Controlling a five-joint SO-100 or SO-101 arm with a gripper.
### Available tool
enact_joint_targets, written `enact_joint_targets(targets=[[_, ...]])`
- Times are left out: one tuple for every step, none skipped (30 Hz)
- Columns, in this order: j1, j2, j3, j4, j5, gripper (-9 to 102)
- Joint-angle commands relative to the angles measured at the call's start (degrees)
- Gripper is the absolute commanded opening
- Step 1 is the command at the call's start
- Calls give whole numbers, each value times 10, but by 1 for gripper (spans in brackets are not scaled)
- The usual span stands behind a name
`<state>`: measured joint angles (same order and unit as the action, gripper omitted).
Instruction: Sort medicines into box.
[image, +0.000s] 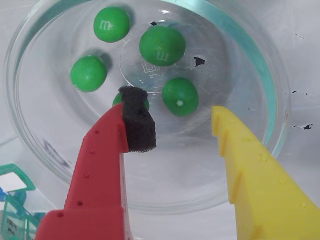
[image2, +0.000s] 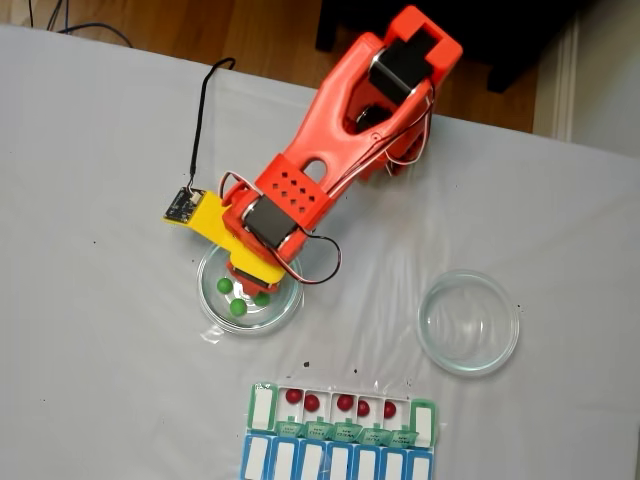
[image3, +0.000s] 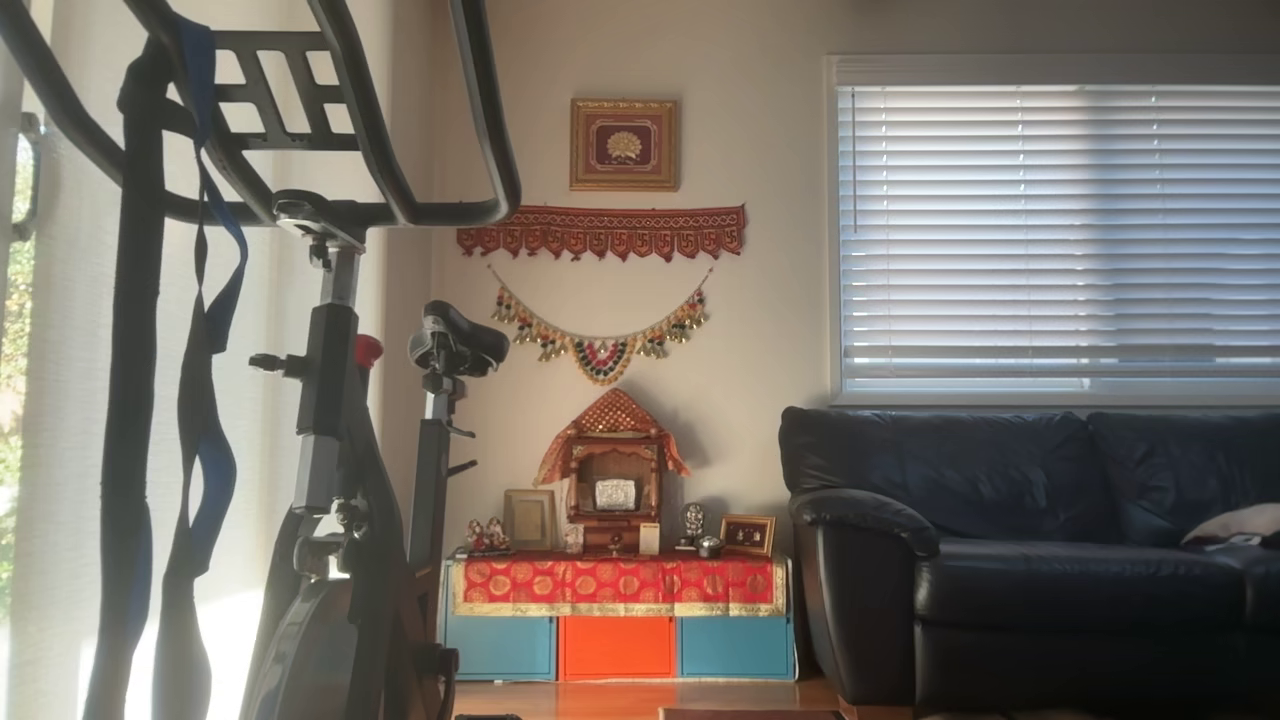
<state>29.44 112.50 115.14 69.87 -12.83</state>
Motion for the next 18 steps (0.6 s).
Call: enact_joint_targets(targets=[[-2, 1, -2, -1, 3, 22], [-1, -1, -3, -1, 4, 22], [0, -4, -4, -1, 8, 22], [1, -6, -5, -1, 11, 22], [2, -10, -7, -1, 15, 22], [4, -11, -8, -2, 18, 22], [5, -14, -10, -3, 22, 21], [7, -17, -11, -3, 23, 21], [7, -18, -12, -3, 25, 21], [7, -19, -12, -3, 26, 20], [8, -21, -12, -3, 27, 20], [8, -22, -12, -3, 28, 20], [9, -24, -12, -2, 29, 20], [9, -25, -12, -2, 29, 21], [9, -25, -11, -1, 29, 21], [9, -26, -10, 0, 28, 20], [8, -27, -7, 0, 27, 20], [4, -28, -4, 1, 25, 20]])
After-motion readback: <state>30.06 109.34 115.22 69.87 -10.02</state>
